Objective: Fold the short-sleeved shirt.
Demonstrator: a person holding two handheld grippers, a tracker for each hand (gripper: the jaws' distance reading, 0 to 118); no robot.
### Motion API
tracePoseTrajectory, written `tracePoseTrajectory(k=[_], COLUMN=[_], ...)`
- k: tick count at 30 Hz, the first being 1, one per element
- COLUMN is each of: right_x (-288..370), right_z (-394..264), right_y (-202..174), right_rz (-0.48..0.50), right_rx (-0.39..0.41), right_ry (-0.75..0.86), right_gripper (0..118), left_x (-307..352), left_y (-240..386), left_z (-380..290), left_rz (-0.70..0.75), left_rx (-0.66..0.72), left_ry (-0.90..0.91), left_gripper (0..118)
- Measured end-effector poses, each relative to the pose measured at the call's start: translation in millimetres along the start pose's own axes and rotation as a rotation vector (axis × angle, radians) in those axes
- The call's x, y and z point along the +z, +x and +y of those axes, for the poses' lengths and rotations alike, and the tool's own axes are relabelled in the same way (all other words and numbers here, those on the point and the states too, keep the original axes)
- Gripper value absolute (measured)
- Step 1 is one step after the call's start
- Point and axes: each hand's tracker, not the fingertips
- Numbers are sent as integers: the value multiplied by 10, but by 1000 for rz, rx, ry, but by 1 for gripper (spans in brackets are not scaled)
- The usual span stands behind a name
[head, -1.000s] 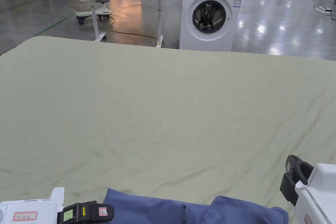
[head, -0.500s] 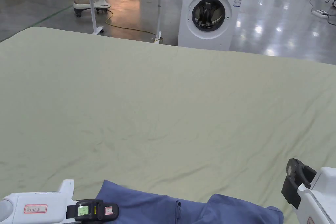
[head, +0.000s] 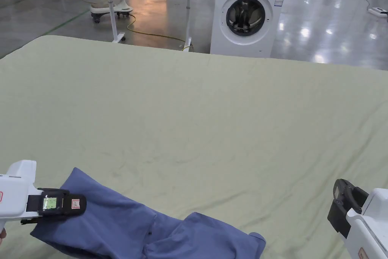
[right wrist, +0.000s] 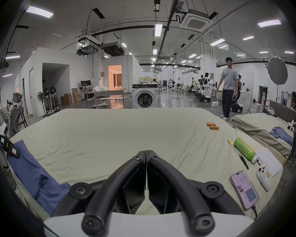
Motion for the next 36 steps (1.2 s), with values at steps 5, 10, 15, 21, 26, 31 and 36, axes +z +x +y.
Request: tracePoseTrajectory(k=[5,10,15,21,26,31,36], right_x=[-19,-21,2,35,71,97,114], right_z=[-26,-39,-23,-20,-53,-84,-107], right_y=[2,9,47,89,144,186,223], right_rz=[3,5,1,-5,-17,-30,-40], right_rx=[-9,-11,-10,-15,-20,-25,-28], right_ry=[-6,-14,-8,-13,-21,-30,-38], right_gripper=[0,0,0,0,0,0,0], left_x=[23,-116,-289,-665,-1006,-1486,-1843], left_y=[614,1190,1650,2047,2359,2532,2643], left_z=[-34,-105,-182,-308,-466,-685,-902], left_rz=[72,77,63,0,-6,39,81], left_rx=[-113,-194,-287,-359,-400,-400,-406], left_ry=[-30,-64,-98,-176,-219,-264,-310], left_gripper=[9,9,9,9,10,10,11])
